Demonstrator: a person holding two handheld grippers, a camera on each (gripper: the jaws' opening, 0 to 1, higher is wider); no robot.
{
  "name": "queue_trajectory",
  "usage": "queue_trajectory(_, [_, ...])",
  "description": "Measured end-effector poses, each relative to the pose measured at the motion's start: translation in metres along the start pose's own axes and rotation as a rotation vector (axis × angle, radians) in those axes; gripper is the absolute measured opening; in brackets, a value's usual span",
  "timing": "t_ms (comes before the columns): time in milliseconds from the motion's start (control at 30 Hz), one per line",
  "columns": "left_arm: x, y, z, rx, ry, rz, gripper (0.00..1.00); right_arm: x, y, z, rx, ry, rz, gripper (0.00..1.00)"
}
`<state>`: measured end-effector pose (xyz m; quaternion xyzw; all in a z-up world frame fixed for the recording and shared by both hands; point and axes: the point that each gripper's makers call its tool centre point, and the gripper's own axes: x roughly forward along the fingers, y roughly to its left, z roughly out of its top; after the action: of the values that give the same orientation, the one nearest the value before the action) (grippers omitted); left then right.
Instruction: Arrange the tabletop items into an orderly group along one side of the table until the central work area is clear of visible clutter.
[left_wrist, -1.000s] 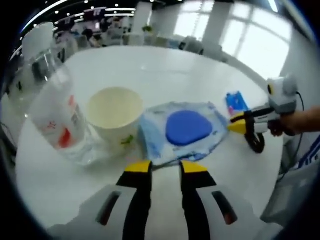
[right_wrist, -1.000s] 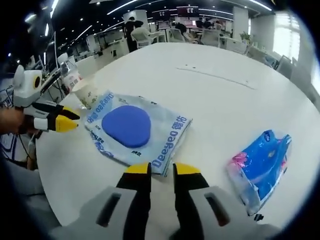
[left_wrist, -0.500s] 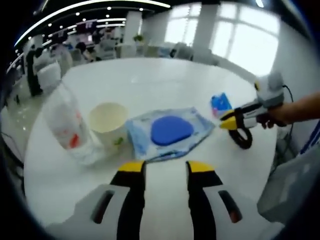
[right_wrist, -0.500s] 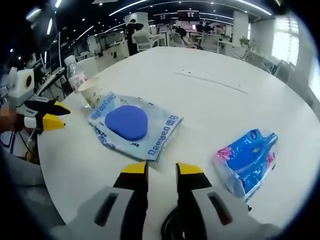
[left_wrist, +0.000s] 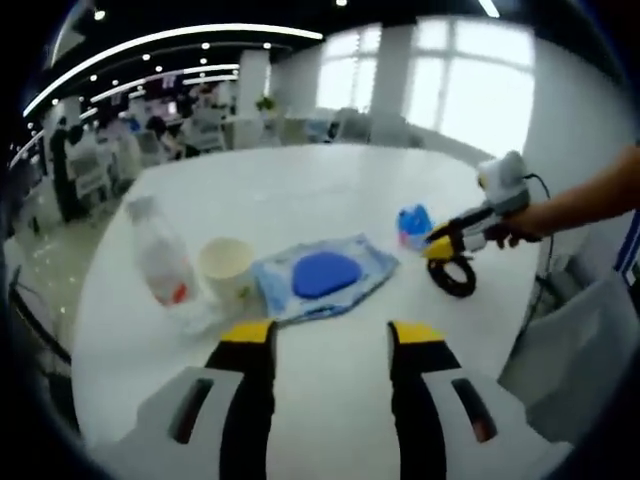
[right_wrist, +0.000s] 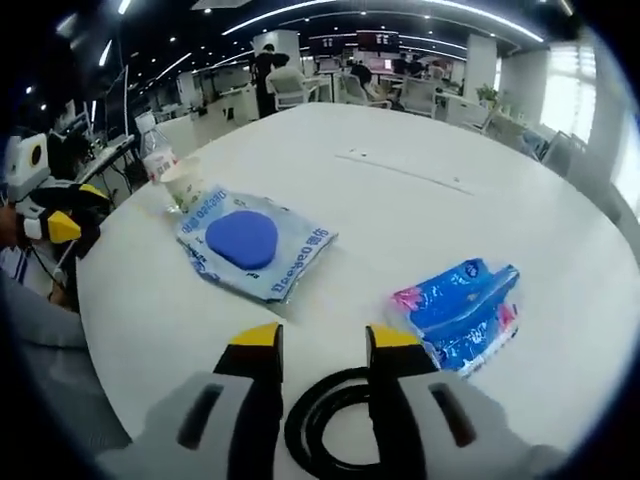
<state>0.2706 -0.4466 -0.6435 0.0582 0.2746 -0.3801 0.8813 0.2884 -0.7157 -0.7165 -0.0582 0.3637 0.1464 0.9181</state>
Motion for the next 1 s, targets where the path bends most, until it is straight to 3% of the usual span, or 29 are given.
queue_trajectory(233, [-0.037, -0.014, 0.001, 0.071, -0.006, -0.009, 0.52, -0.016, -0.025, 0.003, -0.081, -0.018, 0.001, 0.38])
queue_trajectory(567, [-0.081, -0.022, -0.018, 0.121, 0.008, 0.039, 0.61, -0.033, -0.066, 0.008, -0.198, -0.012, -0.018, 0.44])
queue_trajectory(767, [-0.095, -0.027, -0.028, 0.124, 0.003, 0.055, 0.67, -0.039, -0.08, 0.014, -0.342, 0.015, -0.011, 0.45])
queue_trajectory(900, [-0.1, -0.031, -0.03, 0.072, -0.031, 0.069, 0.73, -0.04, -0.082, 0.02, -0.462, 0.033, 0.017, 0.47])
queue_trajectory(1000, [-0.101, -0.036, -0.036, 0.109, -0.027, 0.088, 0.78, -0.04, -0.084, 0.021, -0.543, 0.065, 0.037, 0.48])
